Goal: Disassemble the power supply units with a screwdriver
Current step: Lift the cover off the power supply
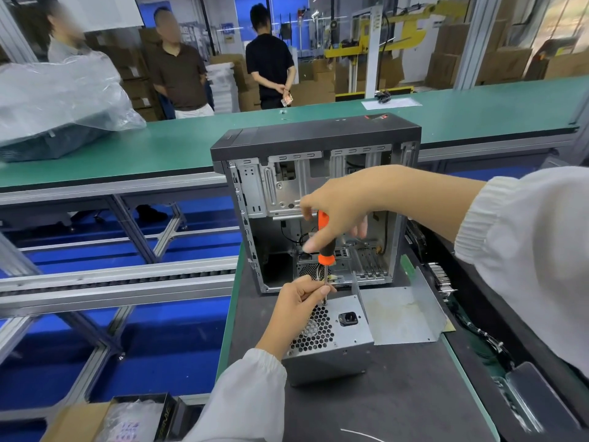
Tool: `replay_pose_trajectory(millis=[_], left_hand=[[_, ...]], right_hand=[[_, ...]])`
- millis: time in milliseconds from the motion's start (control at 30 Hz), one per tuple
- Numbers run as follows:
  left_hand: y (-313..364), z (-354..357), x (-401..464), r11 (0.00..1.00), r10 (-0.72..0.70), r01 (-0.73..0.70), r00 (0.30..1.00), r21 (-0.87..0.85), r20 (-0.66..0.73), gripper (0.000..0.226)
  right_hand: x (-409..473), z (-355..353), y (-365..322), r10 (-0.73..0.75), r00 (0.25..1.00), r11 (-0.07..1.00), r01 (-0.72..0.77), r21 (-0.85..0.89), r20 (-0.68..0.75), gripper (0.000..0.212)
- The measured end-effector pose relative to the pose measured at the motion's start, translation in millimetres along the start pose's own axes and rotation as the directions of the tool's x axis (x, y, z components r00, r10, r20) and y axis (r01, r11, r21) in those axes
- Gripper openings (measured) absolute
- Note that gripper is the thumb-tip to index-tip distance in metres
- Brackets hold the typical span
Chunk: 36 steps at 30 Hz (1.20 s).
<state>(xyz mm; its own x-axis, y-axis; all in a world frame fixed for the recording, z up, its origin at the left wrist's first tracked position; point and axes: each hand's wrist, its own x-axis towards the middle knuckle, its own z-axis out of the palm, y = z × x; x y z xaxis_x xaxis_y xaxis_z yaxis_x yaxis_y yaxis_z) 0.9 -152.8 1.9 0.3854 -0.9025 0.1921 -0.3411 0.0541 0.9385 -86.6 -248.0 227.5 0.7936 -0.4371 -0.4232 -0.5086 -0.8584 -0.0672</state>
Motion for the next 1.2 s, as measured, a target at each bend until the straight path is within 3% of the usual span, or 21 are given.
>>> replay_pose_trajectory(millis=[67,133,267,367,500,600,667,833,1000,1200], left_hand=[[0.1,0.4,-0.5,1.000,-0.002,0.002,1.000,0.002,-0.007,0.017],[0.4,0.2,-1.0,1.000,-0.010,0.010,1.000,-0.001,-0.005,0.017],[2.0,0.3,-1.3,0.999,-0.026,0.026,1.000,-0.020,0.001,0.017],[1.4,0.1,-1.1,0.999,-0.024,0.024,1.000,-0.027,0.005,0.018],[0.3,-0.7,-0.8,1.000,-0.019,0.019,1.000,-0.024,0.015,0.018],[0.1,0.1,-0.7,0.999,-0.027,0.027,1.000,-0.026,0.015,0.019],[0.0,0.7,-1.0,0.999,-0.028,0.028,0.999,-0.025,0.016,0.020],[1.5,0.3,-0.6,0.999,-0.046,0.046,0.999,-0.009,0.007,0.015],[3.0,-2.3,-0.9,0.998,-0.040,0.039,0.999,0.047,0.021,0.014],[5.6,-13.5,-2.9,0.963,-0.040,0.007,0.992,0.268,0.118,0.014]], right_hand=[[2.9,2.7,-2.6,0.096,0.990,0.991,-0.104,-0.082,-0.102,0.074],[9.5,8.2,-4.7,0.105,0.980,0.974,-0.136,-0.183,-0.171,0.071],[13.4,6.5,-3.7,0.001,0.990,0.977,-0.032,-0.210,-0.144,0.044],[9.9,0.6,-1.8,-0.100,0.994,0.993,0.097,-0.067,-0.037,0.007],[4.8,-3.4,-3.6,-0.084,0.996,0.992,0.080,0.102,0.033,0.032],[0.2,-0.3,-7.9,0.076,0.992,0.997,-0.075,0.014,-0.096,0.065],[1.3,3.0,-10.1,0.151,0.973,0.984,-0.164,-0.067,-0.175,0.074],[4.0,5.6,-9.0,0.089,0.983,0.980,-0.116,-0.165,-0.160,0.050],[-0.7,2.0,-3.2,0.042,0.993,0.998,-0.046,-0.030,-0.113,0.009],[-2.4,2.9,0.6,-0.001,0.990,1.000,0.000,-0.005,-0.140,0.012]])
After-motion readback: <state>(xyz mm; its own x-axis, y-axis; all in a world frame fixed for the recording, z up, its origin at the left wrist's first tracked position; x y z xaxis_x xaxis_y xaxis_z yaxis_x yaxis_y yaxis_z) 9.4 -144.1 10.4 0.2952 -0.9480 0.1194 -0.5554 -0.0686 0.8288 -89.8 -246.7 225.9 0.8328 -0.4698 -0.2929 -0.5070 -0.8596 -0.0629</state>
